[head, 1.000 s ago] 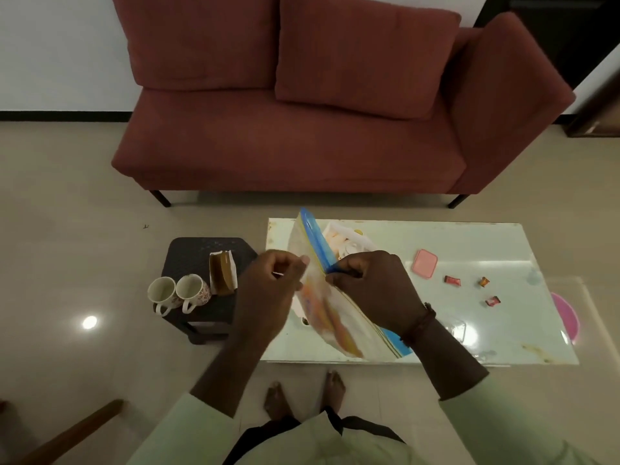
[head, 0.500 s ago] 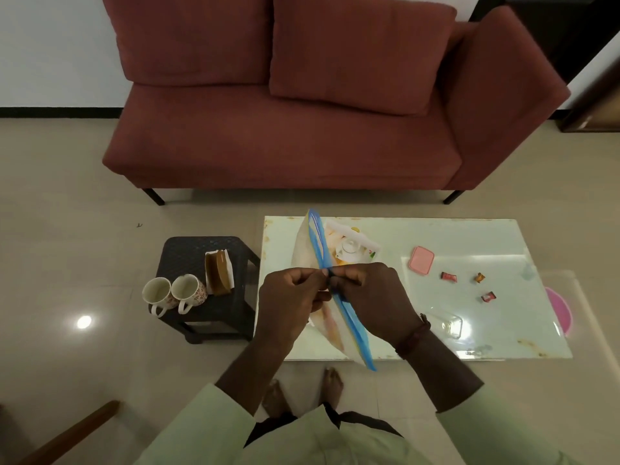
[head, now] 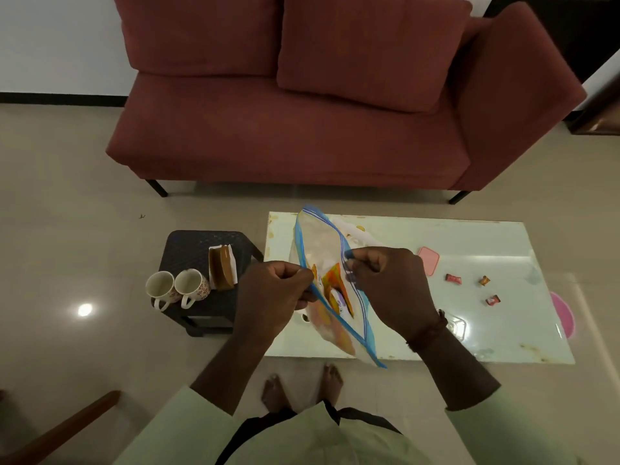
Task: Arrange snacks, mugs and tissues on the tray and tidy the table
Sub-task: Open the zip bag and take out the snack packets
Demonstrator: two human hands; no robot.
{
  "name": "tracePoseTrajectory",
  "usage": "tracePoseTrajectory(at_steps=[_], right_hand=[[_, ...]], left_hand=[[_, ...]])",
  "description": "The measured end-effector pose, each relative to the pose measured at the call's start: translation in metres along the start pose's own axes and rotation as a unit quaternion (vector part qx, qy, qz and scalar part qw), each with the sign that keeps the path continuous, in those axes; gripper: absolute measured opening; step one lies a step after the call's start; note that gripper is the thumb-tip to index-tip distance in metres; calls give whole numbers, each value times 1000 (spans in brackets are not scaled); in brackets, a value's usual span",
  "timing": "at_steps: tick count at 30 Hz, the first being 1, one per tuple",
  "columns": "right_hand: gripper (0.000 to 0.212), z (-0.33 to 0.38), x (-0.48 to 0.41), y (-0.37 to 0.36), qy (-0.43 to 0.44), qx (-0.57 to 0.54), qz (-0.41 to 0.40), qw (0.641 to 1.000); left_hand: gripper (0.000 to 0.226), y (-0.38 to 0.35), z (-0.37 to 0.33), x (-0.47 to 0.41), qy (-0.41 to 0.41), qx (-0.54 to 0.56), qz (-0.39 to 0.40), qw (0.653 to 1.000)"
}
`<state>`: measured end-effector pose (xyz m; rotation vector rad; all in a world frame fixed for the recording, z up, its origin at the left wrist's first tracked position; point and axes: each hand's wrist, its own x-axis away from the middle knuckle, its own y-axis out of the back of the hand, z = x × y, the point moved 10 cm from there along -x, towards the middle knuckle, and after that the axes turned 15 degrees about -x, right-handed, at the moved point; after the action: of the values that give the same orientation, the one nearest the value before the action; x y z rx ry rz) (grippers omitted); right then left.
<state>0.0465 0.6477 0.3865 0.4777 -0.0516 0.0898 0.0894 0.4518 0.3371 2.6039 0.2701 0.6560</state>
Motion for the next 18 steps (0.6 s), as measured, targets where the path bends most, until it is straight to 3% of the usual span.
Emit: tracePoseTrajectory(at_steps=[8, 12, 15, 16, 18], right_hand=[[24, 32, -5, 18, 49, 141, -24, 989], [25, 56, -7, 17, 94, 192, -16, 977], [26, 74, -13, 13, 100, 207, -5, 973], [26, 80, -14, 11, 105, 208, -8, 972], [26, 92, -15, 8, 106, 202, -11, 973]], left_hand=[[13, 41, 15, 9, 13, -29, -49, 998], [17, 76, 9, 16, -93, -112, -139, 979], [29, 84, 19, 18, -186, -23, -221, 957], [31, 80, 37, 10, -159, 50, -243, 956], [30, 52, 87, -6, 11, 179, -241, 954]])
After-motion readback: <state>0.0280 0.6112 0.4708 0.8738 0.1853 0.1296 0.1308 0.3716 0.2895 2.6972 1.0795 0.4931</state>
